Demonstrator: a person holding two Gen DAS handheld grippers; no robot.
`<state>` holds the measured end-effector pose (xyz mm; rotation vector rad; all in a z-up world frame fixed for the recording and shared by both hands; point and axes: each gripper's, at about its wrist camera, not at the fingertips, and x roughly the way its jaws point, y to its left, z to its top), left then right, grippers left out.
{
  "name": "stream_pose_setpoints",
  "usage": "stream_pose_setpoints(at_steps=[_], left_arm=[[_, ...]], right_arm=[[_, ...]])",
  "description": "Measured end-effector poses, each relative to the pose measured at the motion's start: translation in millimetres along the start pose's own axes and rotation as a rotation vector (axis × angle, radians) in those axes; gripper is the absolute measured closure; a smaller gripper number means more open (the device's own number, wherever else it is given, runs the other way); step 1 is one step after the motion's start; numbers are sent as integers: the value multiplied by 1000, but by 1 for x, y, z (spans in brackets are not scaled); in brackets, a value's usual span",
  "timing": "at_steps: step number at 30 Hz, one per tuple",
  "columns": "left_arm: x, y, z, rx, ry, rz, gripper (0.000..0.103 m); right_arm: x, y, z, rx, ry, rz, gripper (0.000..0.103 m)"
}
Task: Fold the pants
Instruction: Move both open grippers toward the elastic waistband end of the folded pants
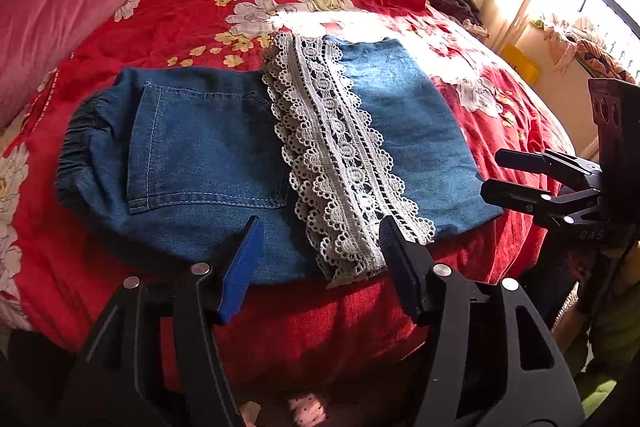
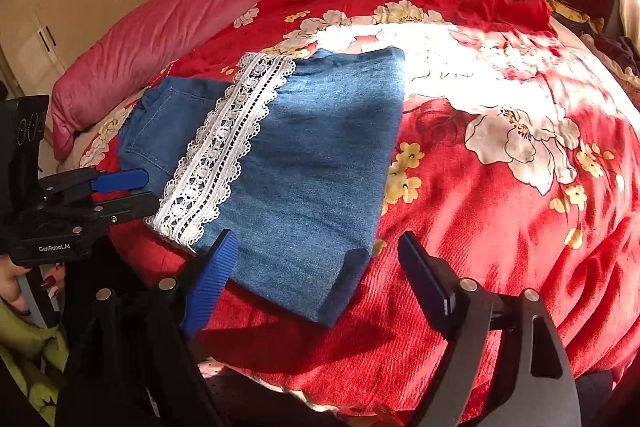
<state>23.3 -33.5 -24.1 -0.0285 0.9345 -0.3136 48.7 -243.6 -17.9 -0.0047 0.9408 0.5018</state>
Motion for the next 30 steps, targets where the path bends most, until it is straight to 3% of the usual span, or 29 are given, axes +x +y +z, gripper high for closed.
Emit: stream_pose_setpoints(at_steps=[2,6,16,30], left_arm=[[-1,-1,0,3,-2,6,46],[-6,-2,1,17,-13,22,37],[-21,1,3,29,-49,82,11],[-42,17,1,-2,-91,123,10]], right_arm=[[-1,-1,1,4,-4,-10,12],[-3,-3,1,13,-7,-25,7],[-9,-2,3,23,-19,-52,5],[-20,21,15,-26,-40,-54,5]])
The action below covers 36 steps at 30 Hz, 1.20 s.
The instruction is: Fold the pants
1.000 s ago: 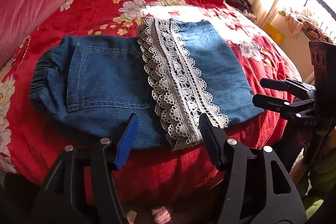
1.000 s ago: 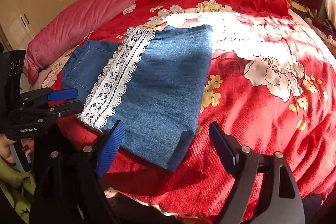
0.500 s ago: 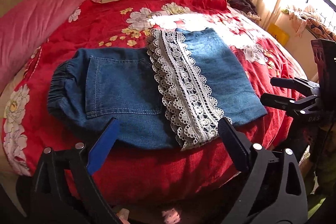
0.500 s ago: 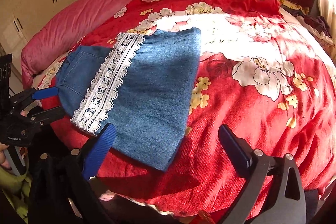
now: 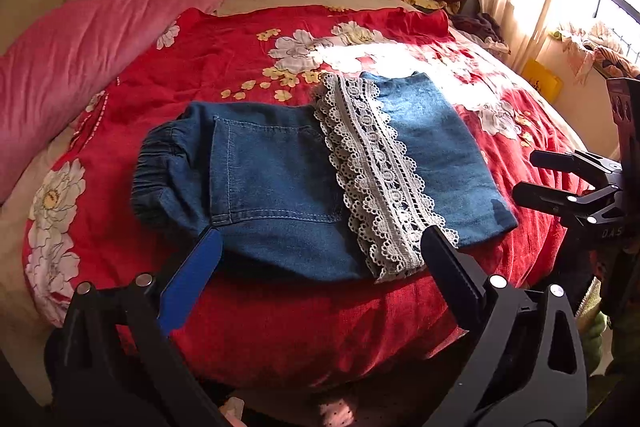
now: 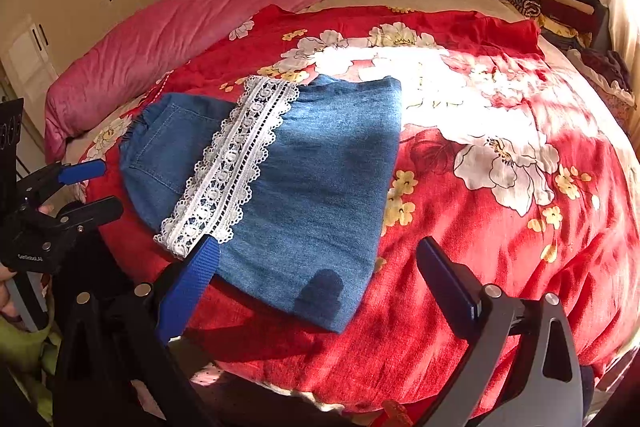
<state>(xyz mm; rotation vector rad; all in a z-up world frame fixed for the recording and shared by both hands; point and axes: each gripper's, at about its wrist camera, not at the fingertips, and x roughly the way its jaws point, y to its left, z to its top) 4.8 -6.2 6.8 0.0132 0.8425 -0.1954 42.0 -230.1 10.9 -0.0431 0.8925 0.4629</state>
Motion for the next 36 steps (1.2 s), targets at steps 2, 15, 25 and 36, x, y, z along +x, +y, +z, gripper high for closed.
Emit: stream_pose_setpoints(at_steps=[2,15,25,36], left_arm=[[-4,6,-1,-13,-8,6,10],[-19,55,-6,-137,-52,44,10],[-14,108,-21,-275,-40,78,10],[2,124,-30,-354,-48,22,10]], right_arm=[[-2,4,4,-8,-5,4,5],[-9,38,34,-84,-36,15,5],[12,79,78,-186,-35,92,5],[62,127,127,-297,28,178,5]])
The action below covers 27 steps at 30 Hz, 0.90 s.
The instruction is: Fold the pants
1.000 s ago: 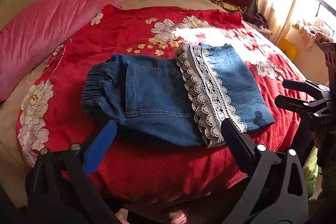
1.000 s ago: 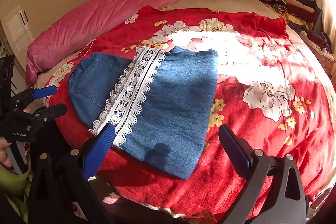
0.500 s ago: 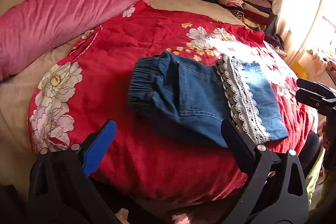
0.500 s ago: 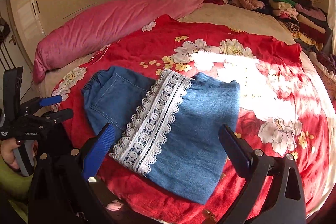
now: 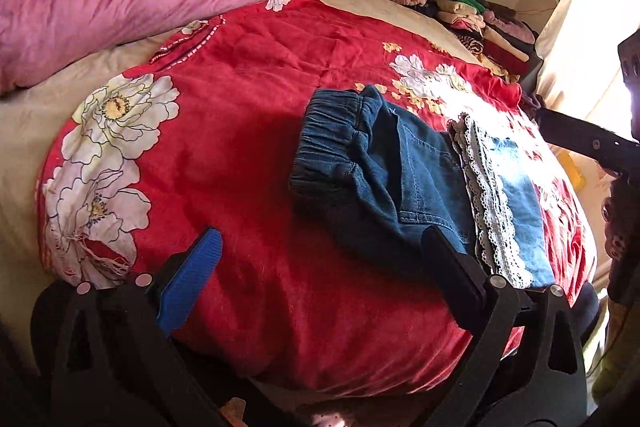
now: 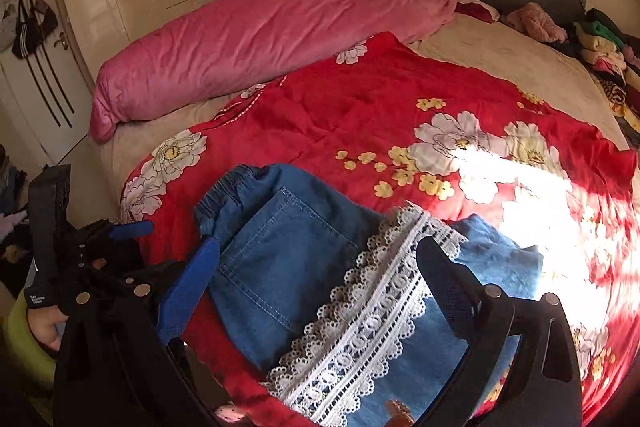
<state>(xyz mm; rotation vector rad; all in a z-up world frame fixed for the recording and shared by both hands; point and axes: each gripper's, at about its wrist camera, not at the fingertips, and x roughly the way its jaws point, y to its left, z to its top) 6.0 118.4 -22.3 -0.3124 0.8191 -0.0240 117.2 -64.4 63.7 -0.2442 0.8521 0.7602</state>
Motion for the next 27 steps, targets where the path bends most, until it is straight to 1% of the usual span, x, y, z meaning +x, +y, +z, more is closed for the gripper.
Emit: stream_pose_setpoints(at_steps=[2,5,7,8,9,10,11,12,13,15,19,25,26,27], left_arm=[[4,0,0,-3,-1,-16,10],[15,0,1,-17,18,-40,10],[22,3,1,-46,40,-77,20],[25,5,1,-66,50,-102,21],[28,6,2,-84,55,-131,27],[30,7,2,-95,56,-148,37],[33,7,3,-99,60,-163,45],[37,7,3,-101,63,-178,57],[41,6,4,-100,69,-184,64],[47,4,3,-98,88,-194,68],[53,2,-1,-85,96,-194,68],[53,1,-4,-89,95,-198,68],[53,1,-4,-91,94,-199,68],[53,1,-4,-91,94,-200,67]], right_arm=[[14,5,9,-24,21,9,5],[35,11,20,-50,61,41,5],[50,15,26,-60,89,55,5],[57,18,28,-68,100,63,5],[63,20,30,-74,110,68,5],[69,22,32,-80,119,73,5],[75,25,34,-86,128,83,4],[82,27,36,-89,138,91,4],[89,29,38,-91,147,97,4],[103,32,43,-91,172,120,4],[129,33,50,-93,216,124,5],[157,36,55,-57,253,188,5],[161,37,55,-51,256,196,6],[165,38,54,-44,261,205,13]])
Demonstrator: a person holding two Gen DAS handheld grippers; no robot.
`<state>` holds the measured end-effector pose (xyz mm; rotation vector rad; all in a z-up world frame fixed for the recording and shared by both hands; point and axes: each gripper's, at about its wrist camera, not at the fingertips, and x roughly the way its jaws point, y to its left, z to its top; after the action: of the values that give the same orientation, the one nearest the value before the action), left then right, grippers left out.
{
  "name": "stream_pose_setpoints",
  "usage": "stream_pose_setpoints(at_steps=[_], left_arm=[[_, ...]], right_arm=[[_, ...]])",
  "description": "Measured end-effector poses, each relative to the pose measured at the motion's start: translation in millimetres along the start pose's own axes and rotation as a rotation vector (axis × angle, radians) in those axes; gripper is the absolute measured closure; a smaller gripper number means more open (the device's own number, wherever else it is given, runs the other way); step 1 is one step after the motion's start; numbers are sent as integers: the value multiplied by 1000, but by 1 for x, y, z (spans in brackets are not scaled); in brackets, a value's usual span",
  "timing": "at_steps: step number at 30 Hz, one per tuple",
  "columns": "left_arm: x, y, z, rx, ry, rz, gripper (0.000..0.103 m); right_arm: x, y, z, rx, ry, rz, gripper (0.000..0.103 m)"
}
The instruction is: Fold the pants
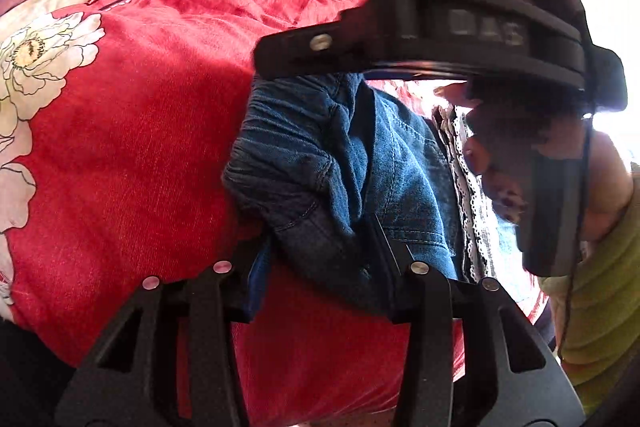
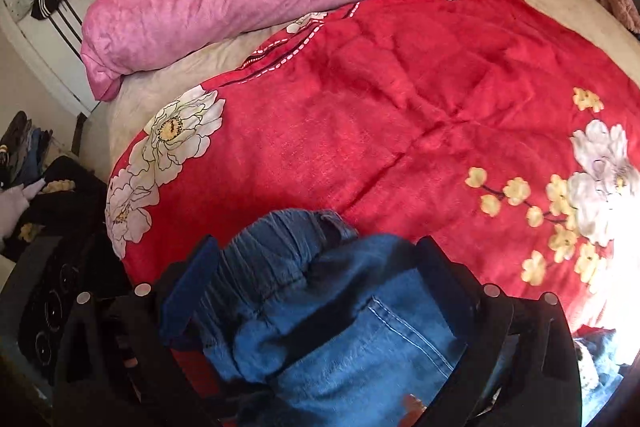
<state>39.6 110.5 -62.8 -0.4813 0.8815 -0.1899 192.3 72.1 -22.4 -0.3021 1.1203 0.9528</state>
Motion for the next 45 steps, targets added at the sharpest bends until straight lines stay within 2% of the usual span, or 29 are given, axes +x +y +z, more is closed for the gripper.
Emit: stream_pose_setpoints(at_steps=[1,2,4,5,6,7,8,10,11,17,19,23,24,25,27,30,31,33,34,36,38,39,41,43,45], left_arm=[[0,0,0,-1,-1,-1,67],[0,1,0,-3,-1,-2,67],[-1,1,-1,-7,-2,-5,64],[-2,1,-2,-7,-4,-5,62],[-3,1,-2,-6,-6,-6,55],[-4,0,-2,-9,-8,-17,46],[-7,-1,-3,-13,-12,-28,41],[-12,-6,-4,-5,-24,-32,29],[-14,-8,-4,0,-27,-31,27],[-15,-19,3,-4,-28,-54,16],[-11,-27,11,-10,-31,-97,11],[2,-48,22,-6,-5,-175,11],[5,-54,24,-2,10,-203,14],[7,-62,24,7,20,-220,30],[10,-78,25,46,29,-236,49],[11,-108,19,123,35,-242,52],[11,-117,16,158,37,-237,52],[9,-140,5,256,39,-194,52],[11,-148,-1,296,46,-175,52],[15,-163,-14,362,68,-167,51],[20,-174,-24,404,90,-165,51],[23,-178,-29,417,107,-171,49],[30,-185,-36,446,126,-158,44],[33,-192,-45,489,130,-126,39],[38,-192,-49,506,142,-106,37]], right_arm=[[4,0,0,4,6,15,19],[6,-1,-1,6,7,38,31],[5,-4,-3,7,-10,43,37],[3,-5,-4,3,-18,40,46],[-1,-7,-6,4,-29,44,55],[-6,-10,-7,15,-44,60,59],[-14,-14,-9,31,-63,80,63],[-30,-22,-15,58,-102,126,66],[-39,-25,-18,64,-123,142,68],[-98,-42,-42,90,-233,214,68],[-115,-48,-50,95,-262,219,68],[-144,-62,-69,121,-312,221,68],[-150,-66,-74,125,-321,220,68],[-156,-70,-79,129,-330,217,68],[-166,-77,-91,140,-345,215,66],[-177,-87,-111,162,-368,200,60],[-182,-92,-120,179,-384,190,57],[-192,-105,-140,235,-411,149,39],[-196,-112,-152,269,-416,105,36],[-197,-123,-171,329,-397,45,34],[-195,-128,-186,376,-380,29,34],[-194,-128,-193,389,-376,24,30],[-191,-124,-199,393,-364,-3,20],[-185,-119,-200,374,-339,-45,19],[-174,-117,-197,353,-288,-122,19]])
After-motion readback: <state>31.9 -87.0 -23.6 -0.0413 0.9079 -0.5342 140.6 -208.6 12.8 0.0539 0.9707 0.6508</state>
